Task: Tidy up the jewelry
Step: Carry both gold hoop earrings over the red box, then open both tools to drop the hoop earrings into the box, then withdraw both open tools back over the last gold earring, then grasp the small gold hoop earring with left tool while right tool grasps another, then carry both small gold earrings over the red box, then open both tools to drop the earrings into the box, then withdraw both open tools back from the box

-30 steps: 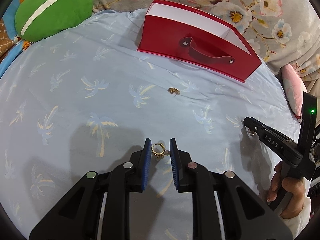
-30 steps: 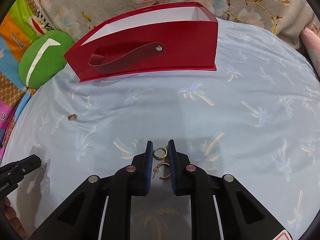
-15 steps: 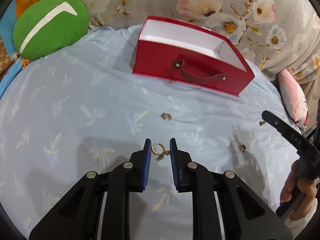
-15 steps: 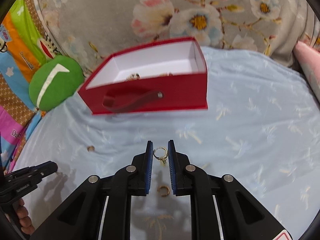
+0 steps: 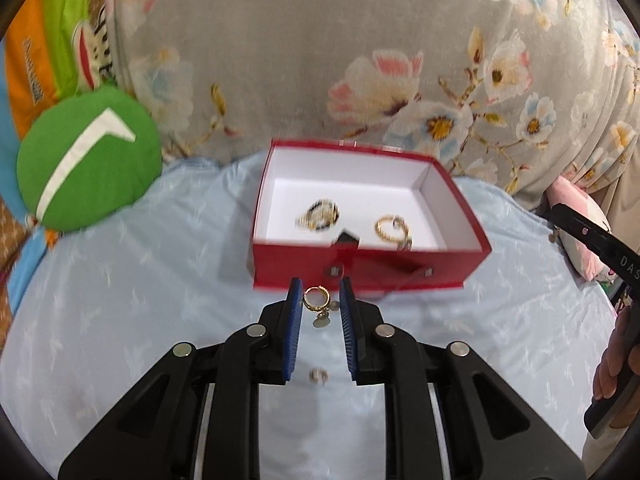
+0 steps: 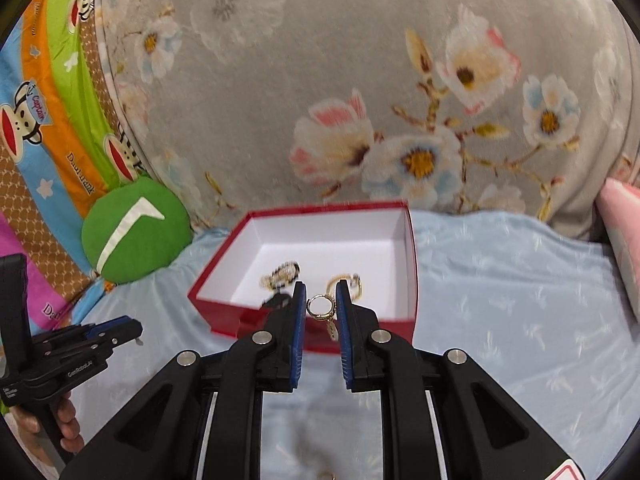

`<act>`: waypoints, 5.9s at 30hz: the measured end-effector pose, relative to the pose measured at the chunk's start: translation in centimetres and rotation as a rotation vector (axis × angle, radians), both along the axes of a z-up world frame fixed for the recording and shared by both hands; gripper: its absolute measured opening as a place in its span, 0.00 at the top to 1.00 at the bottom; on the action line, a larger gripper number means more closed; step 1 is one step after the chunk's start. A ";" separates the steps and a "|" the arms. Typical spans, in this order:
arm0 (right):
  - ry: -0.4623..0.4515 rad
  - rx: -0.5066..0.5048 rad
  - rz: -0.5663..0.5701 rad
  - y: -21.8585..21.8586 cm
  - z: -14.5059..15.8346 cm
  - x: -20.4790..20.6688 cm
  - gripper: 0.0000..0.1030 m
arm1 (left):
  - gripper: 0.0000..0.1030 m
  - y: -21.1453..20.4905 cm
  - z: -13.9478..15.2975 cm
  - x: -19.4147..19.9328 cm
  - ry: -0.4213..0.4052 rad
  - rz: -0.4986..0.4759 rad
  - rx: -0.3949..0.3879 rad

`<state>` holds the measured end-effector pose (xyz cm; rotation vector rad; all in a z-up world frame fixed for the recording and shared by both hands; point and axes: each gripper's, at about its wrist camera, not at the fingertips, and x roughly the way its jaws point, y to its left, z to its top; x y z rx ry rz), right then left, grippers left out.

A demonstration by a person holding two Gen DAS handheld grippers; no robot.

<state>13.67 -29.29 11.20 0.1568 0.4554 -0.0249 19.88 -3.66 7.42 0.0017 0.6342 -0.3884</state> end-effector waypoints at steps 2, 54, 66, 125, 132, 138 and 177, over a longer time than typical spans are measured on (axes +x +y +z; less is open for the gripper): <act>-0.022 -0.019 0.003 -0.1 1.2 1.1 0.87 | 0.82 -0.7 1.5 1.4 -0.028 -0.004 -0.003; 0.345 0.069 -0.086 1.4 -17.0 -5.2 0.43 | 0.23 -0.4 -13.8 -0.3 0.275 0.063 0.170; 0.375 0.032 -0.062 3.4 -18.3 -4.2 0.62 | 0.32 -2.1 -14.7 0.8 0.273 0.075 0.159; 0.055 0.002 -0.027 2.5 -3.8 -5.4 0.83 | 0.85 -1.3 0.5 -2.5 0.032 -0.023 0.018; -0.049 -0.034 -0.012 0.9 1.5 -1.9 0.83 | 0.85 -2.8 4.4 1.0 -0.079 0.004 0.038; -0.102 -0.073 -0.010 -0.4 4.6 3.4 0.83 | 0.85 -5.1 7.1 5.8 -0.136 -0.008 0.037; 0.151 0.002 -0.074 0.3 -8.3 6.0 0.35 | 0.24 -4.7 -5.6 8.8 0.087 0.154 0.206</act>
